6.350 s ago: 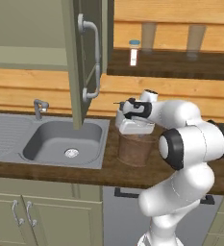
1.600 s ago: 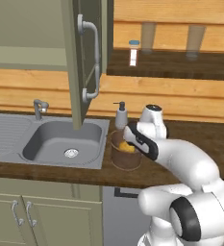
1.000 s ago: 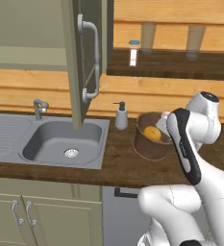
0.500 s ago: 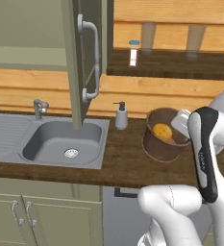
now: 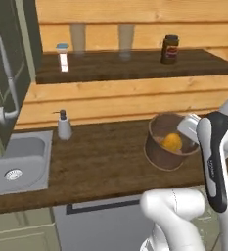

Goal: Open the cabinet, pick up the bread from the cabinet and place it in the basket. Then move the basket to the dining counter.

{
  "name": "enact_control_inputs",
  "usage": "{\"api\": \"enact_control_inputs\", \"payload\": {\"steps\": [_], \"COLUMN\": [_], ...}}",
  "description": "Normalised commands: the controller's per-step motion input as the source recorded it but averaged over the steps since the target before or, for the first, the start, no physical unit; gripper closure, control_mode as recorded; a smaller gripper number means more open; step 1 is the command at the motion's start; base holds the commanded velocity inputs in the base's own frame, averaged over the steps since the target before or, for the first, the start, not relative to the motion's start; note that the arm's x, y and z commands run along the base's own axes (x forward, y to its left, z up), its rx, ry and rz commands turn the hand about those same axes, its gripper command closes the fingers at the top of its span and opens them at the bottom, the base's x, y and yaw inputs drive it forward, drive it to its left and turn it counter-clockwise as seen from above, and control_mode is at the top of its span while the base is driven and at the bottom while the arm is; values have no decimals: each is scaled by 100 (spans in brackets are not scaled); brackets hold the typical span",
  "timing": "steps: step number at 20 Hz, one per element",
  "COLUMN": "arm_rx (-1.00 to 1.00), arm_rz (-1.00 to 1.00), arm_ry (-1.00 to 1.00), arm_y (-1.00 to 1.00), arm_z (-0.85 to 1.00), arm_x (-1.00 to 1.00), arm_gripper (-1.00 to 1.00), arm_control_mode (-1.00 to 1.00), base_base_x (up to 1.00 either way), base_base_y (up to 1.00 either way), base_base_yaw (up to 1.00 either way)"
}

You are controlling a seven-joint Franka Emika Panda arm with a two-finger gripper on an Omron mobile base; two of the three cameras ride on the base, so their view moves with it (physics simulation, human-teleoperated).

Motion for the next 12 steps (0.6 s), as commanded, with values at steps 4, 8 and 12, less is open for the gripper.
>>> {"api": "enact_control_inputs", "payload": {"steps": [4,8,12], "arm_rx": [0,0,0], "arm_rz": [0,0,0], "arm_ry": [0,0,0], "arm_y": [0,0,0], "arm_z": [0,0,0], "arm_x": [0,0,0], "arm_gripper": [100,100,100], "arm_control_mode": [100,100,100], "base_base_x": [0,0,0], "base_base_y": [0,0,0], "base_base_yaw": [-100,-100,-100]}}
